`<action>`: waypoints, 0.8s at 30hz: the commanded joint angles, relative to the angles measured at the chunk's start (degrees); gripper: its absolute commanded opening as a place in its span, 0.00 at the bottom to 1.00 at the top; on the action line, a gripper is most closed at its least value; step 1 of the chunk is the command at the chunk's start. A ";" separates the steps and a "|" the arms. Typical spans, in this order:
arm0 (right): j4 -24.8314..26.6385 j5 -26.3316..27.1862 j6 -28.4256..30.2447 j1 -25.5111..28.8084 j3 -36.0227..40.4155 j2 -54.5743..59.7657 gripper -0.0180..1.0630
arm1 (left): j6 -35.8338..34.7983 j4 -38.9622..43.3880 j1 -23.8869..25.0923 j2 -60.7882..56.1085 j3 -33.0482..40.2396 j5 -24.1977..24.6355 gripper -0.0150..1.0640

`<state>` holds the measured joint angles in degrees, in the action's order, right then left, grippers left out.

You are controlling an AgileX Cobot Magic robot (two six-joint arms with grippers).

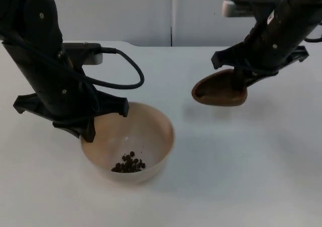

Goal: Pick up the bowl with the left hand and pour the coffee beans from the cup into the bowl with the right hand.

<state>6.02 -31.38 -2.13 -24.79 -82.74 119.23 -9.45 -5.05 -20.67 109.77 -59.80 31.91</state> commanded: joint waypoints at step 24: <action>0.09 7.87 -4.95 0.22 0.00 7.39 0.02 | 0.09 -0.51 0.17 0.51 0.10 -0.80 0.01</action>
<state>6.02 -24.78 -6.83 -24.79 -82.74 126.64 -9.45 -5.72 -20.67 110.21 -59.80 31.56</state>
